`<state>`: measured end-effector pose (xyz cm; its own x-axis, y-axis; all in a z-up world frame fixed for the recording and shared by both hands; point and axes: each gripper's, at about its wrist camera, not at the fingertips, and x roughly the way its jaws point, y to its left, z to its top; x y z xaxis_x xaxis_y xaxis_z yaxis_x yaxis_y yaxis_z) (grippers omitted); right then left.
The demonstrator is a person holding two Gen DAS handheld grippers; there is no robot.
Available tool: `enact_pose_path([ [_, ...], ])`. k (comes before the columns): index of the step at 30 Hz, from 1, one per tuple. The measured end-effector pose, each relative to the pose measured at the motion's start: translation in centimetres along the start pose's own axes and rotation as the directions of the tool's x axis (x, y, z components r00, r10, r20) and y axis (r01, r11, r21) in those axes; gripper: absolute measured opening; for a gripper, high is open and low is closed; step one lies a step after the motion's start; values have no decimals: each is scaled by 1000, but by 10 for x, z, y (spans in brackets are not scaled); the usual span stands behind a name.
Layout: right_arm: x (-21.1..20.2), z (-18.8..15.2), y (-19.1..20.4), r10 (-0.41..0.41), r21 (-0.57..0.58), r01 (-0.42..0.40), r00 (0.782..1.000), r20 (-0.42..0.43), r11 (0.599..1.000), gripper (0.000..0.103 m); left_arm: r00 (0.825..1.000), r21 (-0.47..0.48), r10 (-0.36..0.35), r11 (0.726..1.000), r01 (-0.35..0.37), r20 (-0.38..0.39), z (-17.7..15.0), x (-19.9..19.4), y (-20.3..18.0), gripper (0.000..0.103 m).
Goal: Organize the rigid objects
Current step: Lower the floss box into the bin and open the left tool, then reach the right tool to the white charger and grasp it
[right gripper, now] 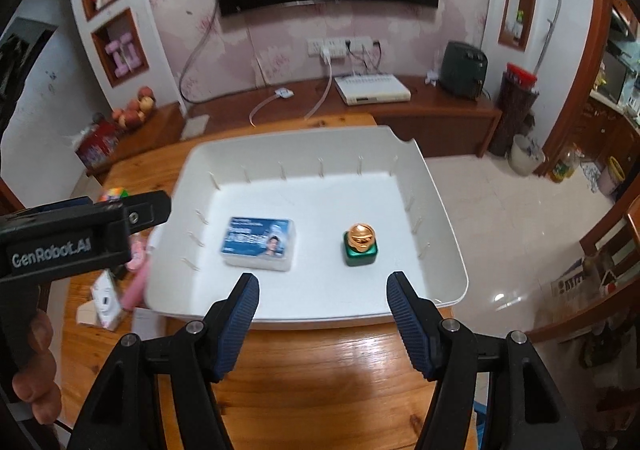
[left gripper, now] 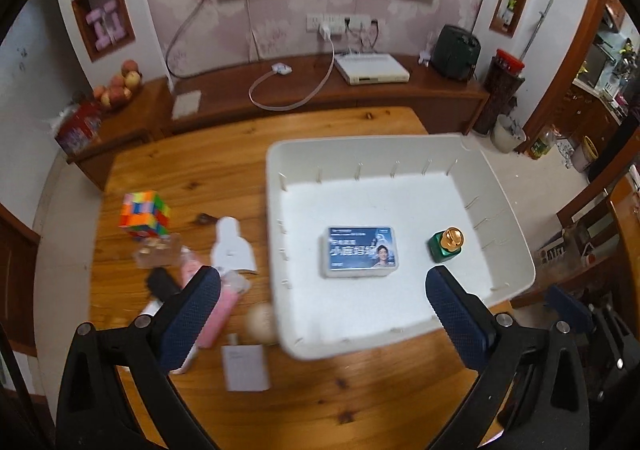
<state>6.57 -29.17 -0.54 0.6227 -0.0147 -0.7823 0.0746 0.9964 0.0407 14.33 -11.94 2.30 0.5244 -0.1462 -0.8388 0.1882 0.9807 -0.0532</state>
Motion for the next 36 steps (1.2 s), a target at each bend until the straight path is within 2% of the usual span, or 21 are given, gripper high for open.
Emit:
enact_pose_path([
  [5,-29,-7,20,24,-19,-23,998,51,1000,67,997,32,18,999,-20,75,-16,-39,23,102],
  [12,-57,-19,49,78,-48,-74,991,104,996,67,992,-8,46,999,-46,118,-48,-69,63,102],
  [18,-66,-35,87,122,-119,-107,984,126,987,73,981,-48,126,992,-120,148,-82,-83,98,102],
  [25,-52,-55,127,166,-179,-146,981,104,973,73,974,-83,203,977,-196,97,-120,-66,138,102],
  [30,-8,-64,154,179,-186,-176,984,4,967,73,974,-80,227,971,-225,19,-141,-32,167,102],
  [36,47,-71,172,183,-152,-197,978,-98,968,73,969,-151,231,958,-242,-88,-155,18,207,102],
])
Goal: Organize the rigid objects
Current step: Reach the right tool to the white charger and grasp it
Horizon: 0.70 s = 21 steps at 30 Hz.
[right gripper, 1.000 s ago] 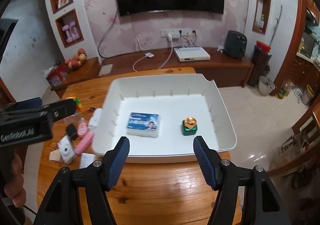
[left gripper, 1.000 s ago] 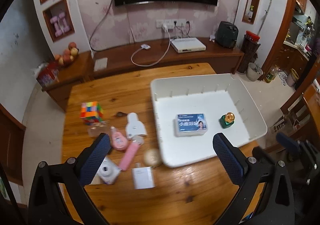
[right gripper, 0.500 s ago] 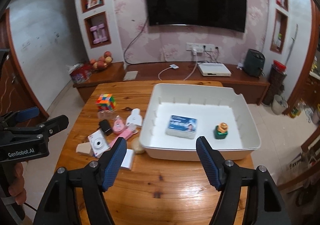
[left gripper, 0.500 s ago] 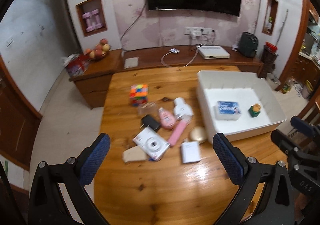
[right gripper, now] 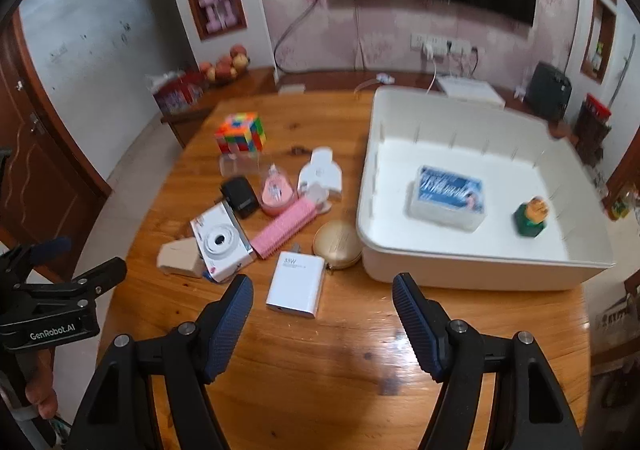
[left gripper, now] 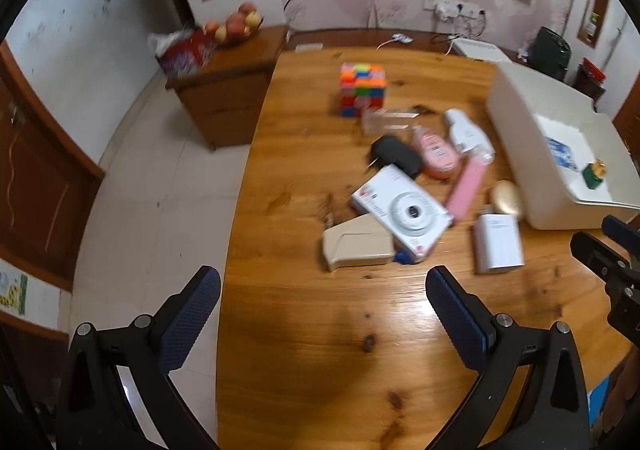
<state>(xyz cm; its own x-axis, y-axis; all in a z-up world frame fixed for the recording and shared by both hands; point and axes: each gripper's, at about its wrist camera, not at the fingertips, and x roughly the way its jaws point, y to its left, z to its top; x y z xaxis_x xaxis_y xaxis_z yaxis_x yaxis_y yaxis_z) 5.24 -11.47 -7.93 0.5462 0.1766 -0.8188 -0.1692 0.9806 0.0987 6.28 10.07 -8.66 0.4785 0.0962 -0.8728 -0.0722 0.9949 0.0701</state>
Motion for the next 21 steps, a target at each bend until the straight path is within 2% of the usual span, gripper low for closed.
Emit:
enact_pose_path([
  [8,62,-4,17,-36,-21,34,995,-95,999,73,991,-32,-12,999,8,-135,-6,59,8,102],
  [17,99,-9,23,-81,-32,76,982,-169,997,73,987,-89,-50,995,37,-153,-3,72,13,102],
  [18,101,-10,23,-85,-33,80,981,-173,996,70,986,-88,-54,995,41,-155,-2,74,12,102],
  [19,104,-12,23,-78,-32,74,980,-183,997,61,986,-87,-57,995,44,-157,-1,76,10,102],
  [21,103,-13,23,-86,-42,79,980,-180,996,54,985,-83,-60,995,47,-161,1,80,7,102],
])
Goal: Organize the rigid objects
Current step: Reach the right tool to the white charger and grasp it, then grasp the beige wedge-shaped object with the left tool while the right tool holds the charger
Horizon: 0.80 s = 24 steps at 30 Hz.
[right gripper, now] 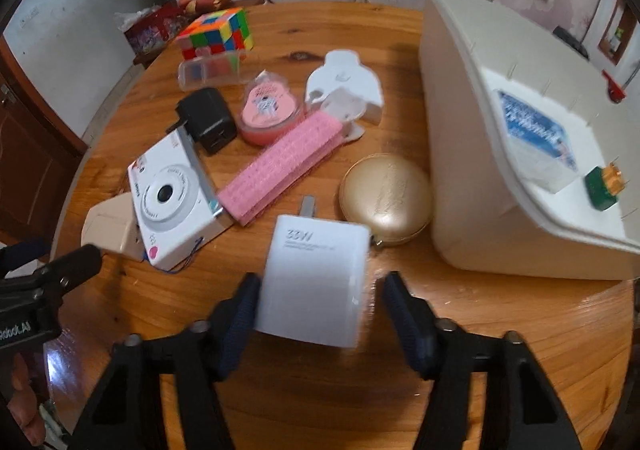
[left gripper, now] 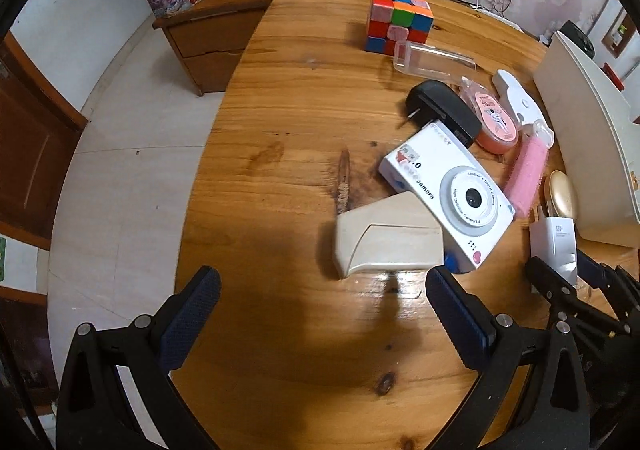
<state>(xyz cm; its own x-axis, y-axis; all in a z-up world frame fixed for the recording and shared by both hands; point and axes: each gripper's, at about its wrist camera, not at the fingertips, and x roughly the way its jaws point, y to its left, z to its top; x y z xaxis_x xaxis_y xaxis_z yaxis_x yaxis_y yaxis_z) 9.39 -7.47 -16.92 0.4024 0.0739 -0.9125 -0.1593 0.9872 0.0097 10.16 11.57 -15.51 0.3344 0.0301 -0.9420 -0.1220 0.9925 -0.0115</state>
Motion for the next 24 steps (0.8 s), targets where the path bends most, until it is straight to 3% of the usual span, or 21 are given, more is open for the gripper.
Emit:
enact_pose_path([
  [1,0,-1,1,0,-7,0,1000,-1,1000,49,1000,0,-4,1000,4,-3,1,2,-2,102],
  [12,-4,-11,-2,-5,-7,5,1000,2,1000,47,997,1,-58,998,59,-46,6,16,-17,102],
  [18,-4,-12,-2,-4,-8,5,1000,6,1000,47,997,-65,-64,996,61,-46,7,23,-11,102],
  [24,-4,-12,-1,-4,-10,4,1000,12,1000,47,1000,-120,-19,993,16,-25,6,22,0,99],
])
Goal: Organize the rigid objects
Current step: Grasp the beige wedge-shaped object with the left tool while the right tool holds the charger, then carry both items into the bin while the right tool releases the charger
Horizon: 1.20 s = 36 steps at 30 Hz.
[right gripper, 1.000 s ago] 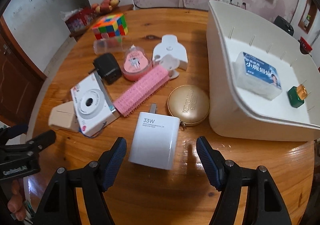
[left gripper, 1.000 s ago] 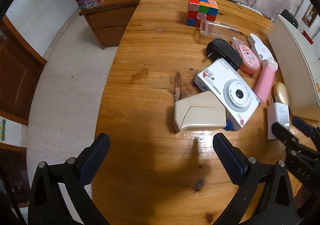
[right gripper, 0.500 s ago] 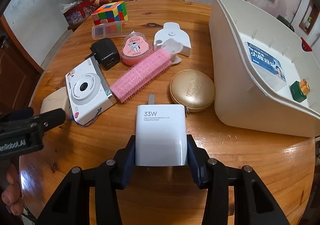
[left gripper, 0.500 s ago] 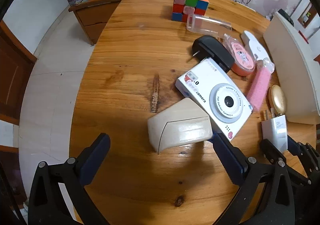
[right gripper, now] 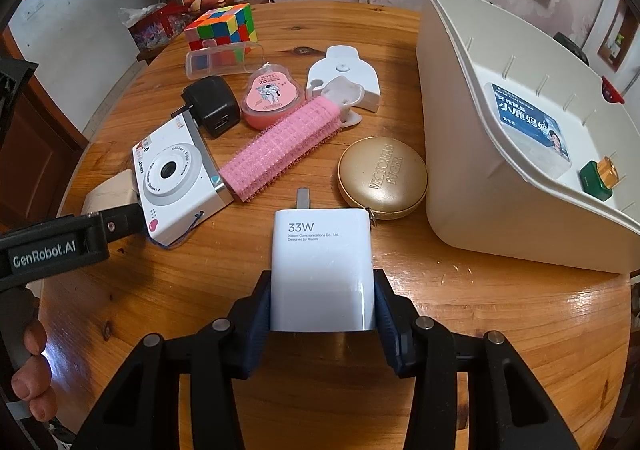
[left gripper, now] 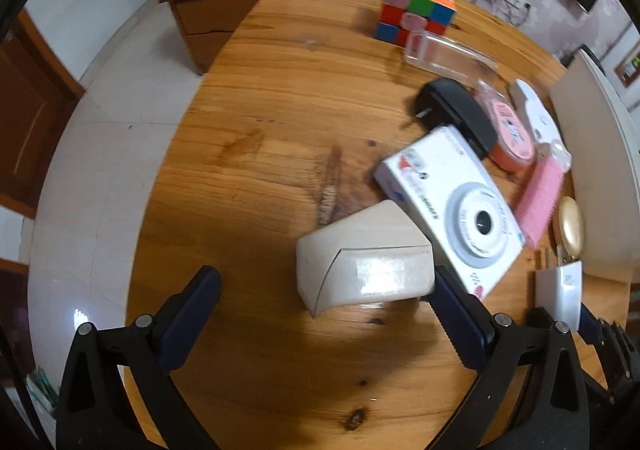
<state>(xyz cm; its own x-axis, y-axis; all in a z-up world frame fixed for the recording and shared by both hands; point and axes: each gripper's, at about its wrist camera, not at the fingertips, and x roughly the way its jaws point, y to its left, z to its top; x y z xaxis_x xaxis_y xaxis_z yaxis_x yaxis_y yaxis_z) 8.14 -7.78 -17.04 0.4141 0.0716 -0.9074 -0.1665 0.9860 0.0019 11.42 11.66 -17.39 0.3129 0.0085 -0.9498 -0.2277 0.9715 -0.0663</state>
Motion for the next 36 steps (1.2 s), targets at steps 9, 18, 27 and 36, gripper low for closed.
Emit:
enact_pose_path([
  [9,-1,-3,1,0,-8,0,1000,9,1000,47,999,-33,41,999,-41,6,4,3,6,97],
  [18,-2,-4,2,0,-21,1,1000,22,1000,47,994,-23,96,995,-95,52,3,-3,-5,65],
  [27,-7,-11,5,41,-49,-41,999,5,998,47,988,25,118,992,-121,98,-8,-26,-14,65],
  [36,-68,-16,-2,91,-77,-81,986,142,994,47,960,103,65,990,-97,272,-16,-118,-39,65],
])
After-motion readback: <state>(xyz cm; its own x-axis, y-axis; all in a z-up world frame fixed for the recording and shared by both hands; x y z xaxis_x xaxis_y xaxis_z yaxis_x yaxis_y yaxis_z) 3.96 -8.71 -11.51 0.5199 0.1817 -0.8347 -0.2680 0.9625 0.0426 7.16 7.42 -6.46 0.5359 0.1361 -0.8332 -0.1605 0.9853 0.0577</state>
